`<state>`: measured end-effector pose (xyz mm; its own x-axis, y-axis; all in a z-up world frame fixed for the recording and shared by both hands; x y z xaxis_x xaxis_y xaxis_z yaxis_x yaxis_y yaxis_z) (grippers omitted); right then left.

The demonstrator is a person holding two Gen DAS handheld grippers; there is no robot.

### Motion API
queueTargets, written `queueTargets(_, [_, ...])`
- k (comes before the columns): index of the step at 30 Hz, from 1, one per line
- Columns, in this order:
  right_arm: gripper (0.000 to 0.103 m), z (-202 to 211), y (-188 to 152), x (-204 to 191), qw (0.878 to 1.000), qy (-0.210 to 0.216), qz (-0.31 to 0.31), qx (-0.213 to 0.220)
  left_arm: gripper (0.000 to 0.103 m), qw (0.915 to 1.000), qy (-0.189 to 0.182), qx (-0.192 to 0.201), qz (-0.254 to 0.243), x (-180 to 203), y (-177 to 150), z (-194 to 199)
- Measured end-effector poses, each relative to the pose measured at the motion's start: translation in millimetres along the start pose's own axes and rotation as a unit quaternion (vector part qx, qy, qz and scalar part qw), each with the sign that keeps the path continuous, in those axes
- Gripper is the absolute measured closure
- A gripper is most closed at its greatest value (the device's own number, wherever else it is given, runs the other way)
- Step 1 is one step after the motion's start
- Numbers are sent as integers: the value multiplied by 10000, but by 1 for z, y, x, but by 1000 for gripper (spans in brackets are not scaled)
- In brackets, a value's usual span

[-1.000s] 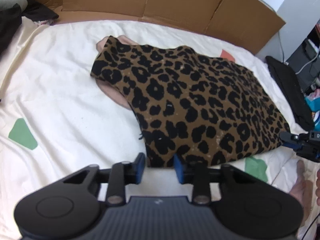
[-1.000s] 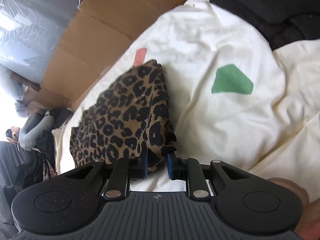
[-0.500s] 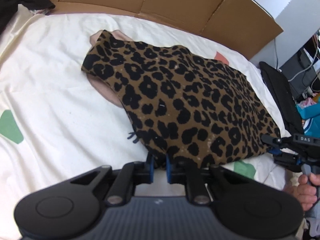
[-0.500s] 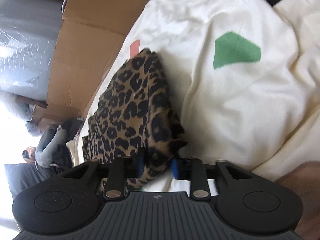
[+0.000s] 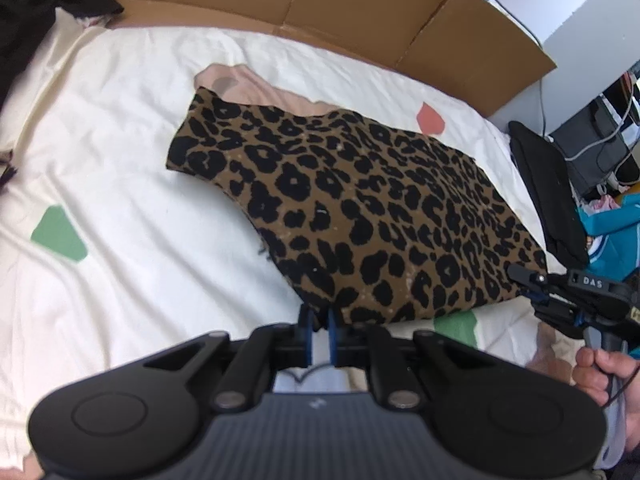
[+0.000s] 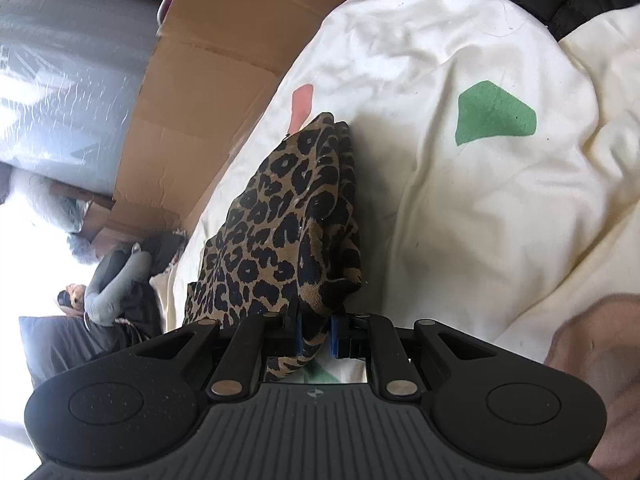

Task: Fold clothes
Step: 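Grasp the leopard-print skirt edge with the right gripper while the left gripper grasps it too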

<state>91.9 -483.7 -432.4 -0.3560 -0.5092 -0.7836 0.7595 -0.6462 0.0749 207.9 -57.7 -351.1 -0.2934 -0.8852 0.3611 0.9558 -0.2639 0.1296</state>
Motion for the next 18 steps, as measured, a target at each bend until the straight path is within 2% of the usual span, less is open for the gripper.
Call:
queueTargets(5, [92,5,-6,-5,9998,-146,151,-58,96,9987,-199,-369,304,2,-2,0])
queueTargets(8, [92,9,-5,-8,9996,-196,223,6,96,9982,-226,-474,286,11,0,-2])
queueTargets(18, [92,19,29,-15,9973,-410,524,310,96,9914,-733,-845,682,24,-10,-31])
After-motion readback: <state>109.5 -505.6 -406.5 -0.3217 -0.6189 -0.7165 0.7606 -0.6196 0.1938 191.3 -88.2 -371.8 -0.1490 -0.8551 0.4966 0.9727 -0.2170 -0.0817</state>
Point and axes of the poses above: each gripper's, at about its wrist camera, not at the fingertips, and z roughly against the way its jaws point, x to its right, y to its top, the point moved 2 cm from there along -z, roughly the way its jaws point, and after that the axes turned 14 degrees about -x, right-handed, at the moved point
